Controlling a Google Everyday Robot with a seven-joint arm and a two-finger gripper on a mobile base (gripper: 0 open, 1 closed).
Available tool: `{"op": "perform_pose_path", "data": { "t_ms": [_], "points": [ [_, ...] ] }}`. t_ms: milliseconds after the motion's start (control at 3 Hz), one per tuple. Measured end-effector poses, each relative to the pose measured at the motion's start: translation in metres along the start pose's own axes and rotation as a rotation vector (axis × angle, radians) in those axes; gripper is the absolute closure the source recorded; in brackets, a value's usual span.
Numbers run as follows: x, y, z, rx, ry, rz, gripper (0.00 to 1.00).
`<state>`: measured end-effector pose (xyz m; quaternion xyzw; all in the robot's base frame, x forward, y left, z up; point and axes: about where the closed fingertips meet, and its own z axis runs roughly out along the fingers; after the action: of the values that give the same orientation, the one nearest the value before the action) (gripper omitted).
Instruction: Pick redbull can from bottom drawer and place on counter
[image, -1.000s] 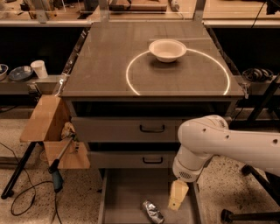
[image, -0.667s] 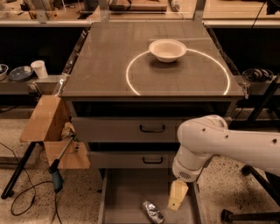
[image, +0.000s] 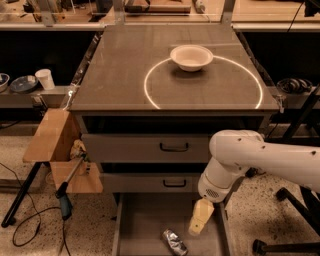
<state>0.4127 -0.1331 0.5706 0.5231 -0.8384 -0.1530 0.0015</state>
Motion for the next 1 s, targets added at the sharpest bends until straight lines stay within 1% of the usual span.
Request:
{"op": "perform_pose_path", "data": {
  "t_ms": [333, 667, 1000],
  "points": [
    [-0.014, -0.012, 0.005, -0.070, -0.058, 0.014, 0.00],
    [-0.027, -0.021, 0.012, -0.132, -0.086, 0.002, 0.00],
    [-0.027, -0.021, 0.012, -0.132, -0.086, 0.002, 0.00]
  ]
}}
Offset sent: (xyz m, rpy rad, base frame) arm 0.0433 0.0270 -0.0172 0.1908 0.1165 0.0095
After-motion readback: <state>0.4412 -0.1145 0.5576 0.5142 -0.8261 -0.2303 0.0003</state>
